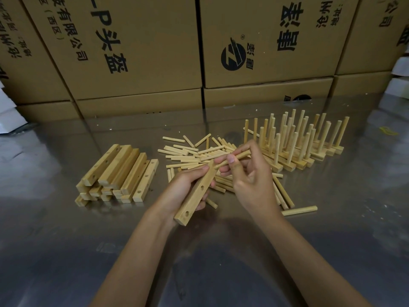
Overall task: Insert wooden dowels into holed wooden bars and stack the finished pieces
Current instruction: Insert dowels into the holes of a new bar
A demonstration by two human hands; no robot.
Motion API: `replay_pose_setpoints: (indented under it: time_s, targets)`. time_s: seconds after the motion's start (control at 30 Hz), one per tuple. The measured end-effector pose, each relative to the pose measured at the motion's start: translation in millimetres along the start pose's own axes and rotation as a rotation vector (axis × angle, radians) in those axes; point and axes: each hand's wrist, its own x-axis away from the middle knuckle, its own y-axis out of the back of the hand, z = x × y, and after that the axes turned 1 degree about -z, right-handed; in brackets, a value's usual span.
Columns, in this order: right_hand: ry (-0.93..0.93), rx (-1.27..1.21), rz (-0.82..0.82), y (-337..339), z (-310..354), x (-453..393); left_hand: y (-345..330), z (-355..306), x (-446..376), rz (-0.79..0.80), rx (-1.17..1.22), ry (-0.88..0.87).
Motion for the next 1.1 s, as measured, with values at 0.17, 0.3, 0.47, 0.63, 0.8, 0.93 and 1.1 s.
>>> replay_pose_setpoints:
  time_s: [0.17,0.3,0.47,0.63,0.8,0.93,1.1]
  targets:
    - [0.019,-0.054,-0.12,-7.5,-5.0,6.5,-9.5,2.4,-0.5,-0.058,0.001,-0.042]
    - [-0.027,-0.118,-0.125,-5.8,-8.2,4.6,-12.0,3.0,0.4,-0.103,-0.035,-0.039]
    - [-0.234,-0.139,-0.155,-4.8,-14.5,1.8,-6.4,-0.9,-3.4,-0.189,-0.007,-0.064]
    - [-0.31,0.567,0.241,-4.1,-26.5,8.2,26.4,-7.5,-6.7,-0.366,0.034,-0.133]
    - [-0.123,0.916,0.422,-13.9,-25.4,19.1,39.9,-7.4,-8.7,-0.397,0.059,-0.105]
    - [-0.061,0.824,0.377,-5.6,-22.2,14.6,40.5,-7.9,-9.2,-0.424,0.072,-0.107]
    - [0.069,0.511,0.387,-11.5,-12.6,15.5,33.8,-6.2,-9.7,-0.377,0.052,-0.077]
